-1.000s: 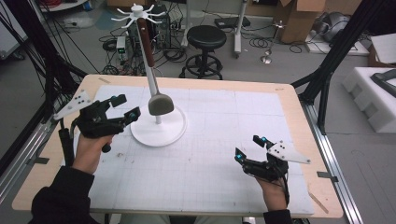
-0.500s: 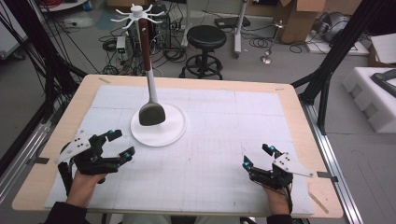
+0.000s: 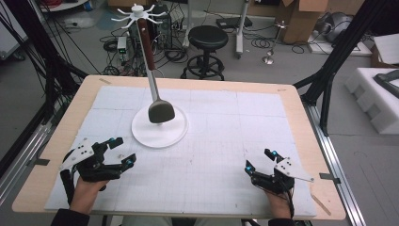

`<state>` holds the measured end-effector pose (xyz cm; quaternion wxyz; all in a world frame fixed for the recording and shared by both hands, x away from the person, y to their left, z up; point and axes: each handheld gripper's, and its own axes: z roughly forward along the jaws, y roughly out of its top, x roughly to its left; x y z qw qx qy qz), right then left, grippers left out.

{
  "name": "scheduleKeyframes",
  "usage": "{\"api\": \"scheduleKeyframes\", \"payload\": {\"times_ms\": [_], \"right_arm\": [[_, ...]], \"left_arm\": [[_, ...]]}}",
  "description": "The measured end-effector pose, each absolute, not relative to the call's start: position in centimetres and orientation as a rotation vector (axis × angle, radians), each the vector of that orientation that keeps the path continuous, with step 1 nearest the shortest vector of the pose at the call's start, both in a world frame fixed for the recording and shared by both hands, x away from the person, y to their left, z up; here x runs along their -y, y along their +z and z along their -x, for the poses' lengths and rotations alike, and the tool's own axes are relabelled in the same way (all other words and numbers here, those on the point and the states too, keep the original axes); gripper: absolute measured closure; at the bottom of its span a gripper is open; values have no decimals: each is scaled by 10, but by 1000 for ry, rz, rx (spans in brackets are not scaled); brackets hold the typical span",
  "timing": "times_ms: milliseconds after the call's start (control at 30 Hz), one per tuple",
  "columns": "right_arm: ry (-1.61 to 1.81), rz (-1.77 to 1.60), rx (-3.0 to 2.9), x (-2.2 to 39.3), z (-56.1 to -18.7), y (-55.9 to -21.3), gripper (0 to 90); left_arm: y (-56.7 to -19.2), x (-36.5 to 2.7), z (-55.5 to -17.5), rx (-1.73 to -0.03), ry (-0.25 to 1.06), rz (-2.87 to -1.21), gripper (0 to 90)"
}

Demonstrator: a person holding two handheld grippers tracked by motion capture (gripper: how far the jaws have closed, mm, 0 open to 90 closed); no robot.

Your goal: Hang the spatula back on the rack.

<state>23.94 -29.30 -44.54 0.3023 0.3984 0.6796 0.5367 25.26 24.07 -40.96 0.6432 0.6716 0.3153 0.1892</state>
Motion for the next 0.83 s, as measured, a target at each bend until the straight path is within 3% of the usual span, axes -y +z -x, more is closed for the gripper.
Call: {"api": "scheduleKeyframes", "payload": {"times_ms": [833], "right_arm": [[1418,-1061,-1812,293,-241,-445,155]], "left_arm": [[-410,-246,-256,-750,427,-1520,165]]}}
